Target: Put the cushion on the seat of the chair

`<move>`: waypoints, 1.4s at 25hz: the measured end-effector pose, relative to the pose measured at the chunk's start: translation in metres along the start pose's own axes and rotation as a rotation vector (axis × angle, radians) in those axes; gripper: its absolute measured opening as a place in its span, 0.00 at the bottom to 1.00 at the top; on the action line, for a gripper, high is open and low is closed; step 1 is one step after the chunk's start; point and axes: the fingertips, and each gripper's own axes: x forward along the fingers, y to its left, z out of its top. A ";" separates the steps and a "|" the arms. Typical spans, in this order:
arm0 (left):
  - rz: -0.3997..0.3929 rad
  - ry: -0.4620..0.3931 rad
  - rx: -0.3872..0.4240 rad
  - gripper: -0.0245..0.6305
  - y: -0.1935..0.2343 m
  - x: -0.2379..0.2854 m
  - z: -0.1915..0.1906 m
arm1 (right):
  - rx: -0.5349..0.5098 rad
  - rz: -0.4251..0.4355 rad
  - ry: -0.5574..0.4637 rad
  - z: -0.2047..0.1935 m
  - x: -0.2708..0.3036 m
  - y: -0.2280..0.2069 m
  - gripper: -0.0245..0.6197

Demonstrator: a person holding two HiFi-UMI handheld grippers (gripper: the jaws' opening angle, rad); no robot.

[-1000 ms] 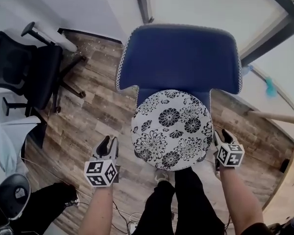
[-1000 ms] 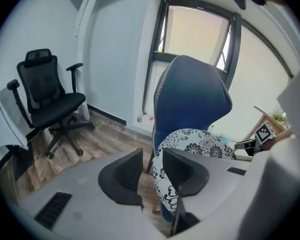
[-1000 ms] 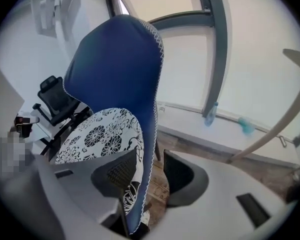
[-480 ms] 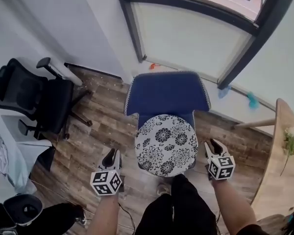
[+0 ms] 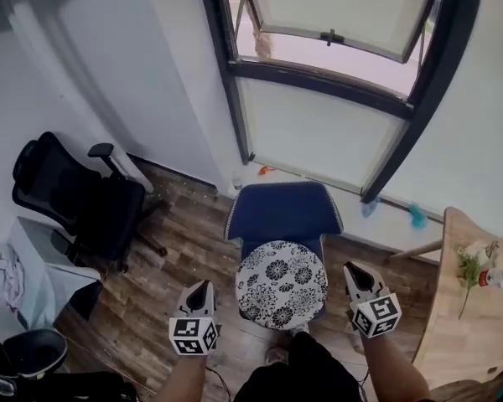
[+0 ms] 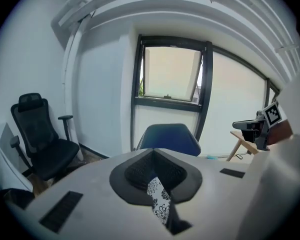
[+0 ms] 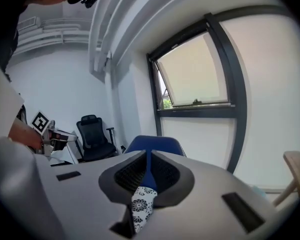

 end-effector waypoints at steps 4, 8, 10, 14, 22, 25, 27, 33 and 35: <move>-0.013 -0.081 0.029 0.04 -0.012 -0.011 0.052 | -0.003 0.020 -0.060 0.046 -0.015 0.006 0.10; -0.024 -0.155 0.040 0.04 -0.023 -0.023 0.094 | 0.047 0.035 -0.120 0.081 -0.030 0.007 0.10; -0.027 -0.178 0.035 0.04 -0.028 -0.033 0.106 | 0.065 0.043 -0.133 0.092 -0.036 0.007 0.10; -0.039 -0.179 0.064 0.04 -0.041 -0.048 0.113 | 0.061 0.052 -0.157 0.114 -0.040 0.008 0.08; -0.063 -0.185 0.102 0.04 -0.053 -0.065 0.122 | -0.011 0.067 -0.203 0.138 -0.039 0.026 0.07; -0.037 -0.180 0.076 0.04 -0.044 -0.062 0.127 | -0.026 0.076 -0.213 0.146 -0.036 0.023 0.07; -0.029 -0.180 0.069 0.04 -0.042 -0.060 0.130 | -0.035 0.072 -0.219 0.151 -0.036 0.018 0.07; -0.016 -0.177 0.065 0.04 -0.037 -0.052 0.136 | -0.034 0.058 -0.219 0.150 -0.032 0.012 0.07; -0.008 -0.171 0.062 0.04 -0.033 -0.049 0.136 | -0.025 0.053 -0.213 0.146 -0.029 0.010 0.07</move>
